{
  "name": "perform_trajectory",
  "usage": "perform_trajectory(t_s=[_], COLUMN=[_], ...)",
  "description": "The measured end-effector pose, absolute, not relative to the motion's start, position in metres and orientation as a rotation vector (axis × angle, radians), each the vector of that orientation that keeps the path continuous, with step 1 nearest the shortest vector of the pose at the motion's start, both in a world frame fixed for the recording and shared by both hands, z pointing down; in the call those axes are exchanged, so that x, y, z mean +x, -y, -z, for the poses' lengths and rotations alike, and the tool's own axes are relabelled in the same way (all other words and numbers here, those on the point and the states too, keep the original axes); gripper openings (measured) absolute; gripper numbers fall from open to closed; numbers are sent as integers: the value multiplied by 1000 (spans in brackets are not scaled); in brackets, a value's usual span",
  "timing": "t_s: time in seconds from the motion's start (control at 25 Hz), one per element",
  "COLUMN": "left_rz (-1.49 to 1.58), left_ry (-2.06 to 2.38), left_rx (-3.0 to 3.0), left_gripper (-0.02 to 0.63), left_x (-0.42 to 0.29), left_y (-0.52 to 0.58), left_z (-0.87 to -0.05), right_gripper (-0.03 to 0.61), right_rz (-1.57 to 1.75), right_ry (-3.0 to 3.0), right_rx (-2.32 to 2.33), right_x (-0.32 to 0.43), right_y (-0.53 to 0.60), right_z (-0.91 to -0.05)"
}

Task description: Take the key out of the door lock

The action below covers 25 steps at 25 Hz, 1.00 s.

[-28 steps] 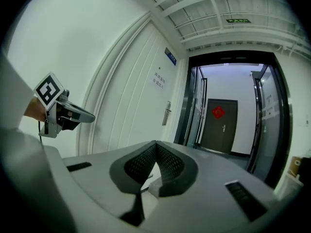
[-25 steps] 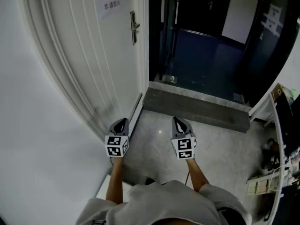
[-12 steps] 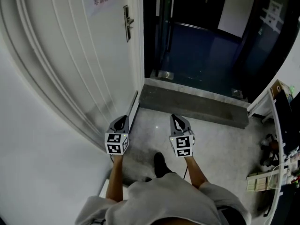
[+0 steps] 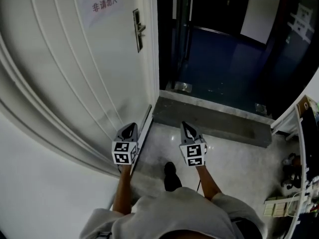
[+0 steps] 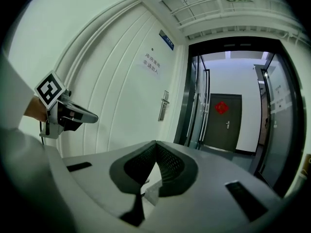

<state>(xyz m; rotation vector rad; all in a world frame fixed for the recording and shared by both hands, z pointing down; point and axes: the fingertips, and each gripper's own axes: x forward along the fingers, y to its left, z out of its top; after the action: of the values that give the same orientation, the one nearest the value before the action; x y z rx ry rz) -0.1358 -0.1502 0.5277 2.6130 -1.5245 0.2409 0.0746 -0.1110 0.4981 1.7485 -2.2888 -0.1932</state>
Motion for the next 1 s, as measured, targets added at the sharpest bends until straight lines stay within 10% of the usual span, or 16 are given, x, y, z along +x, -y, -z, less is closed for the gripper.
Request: perform_trajectory(t_s=[1.0], left_rz=[-261], left_ry=[1667], left_rx=[2513], left_gripper=[18], left_x=[-75], left_y=[418], left_z=[-508], right_gripper=[23], right_rz=[194], right_ry=[2431], right_rx=[1581], right_x=[122], right_y=[410], right_z=[-485])
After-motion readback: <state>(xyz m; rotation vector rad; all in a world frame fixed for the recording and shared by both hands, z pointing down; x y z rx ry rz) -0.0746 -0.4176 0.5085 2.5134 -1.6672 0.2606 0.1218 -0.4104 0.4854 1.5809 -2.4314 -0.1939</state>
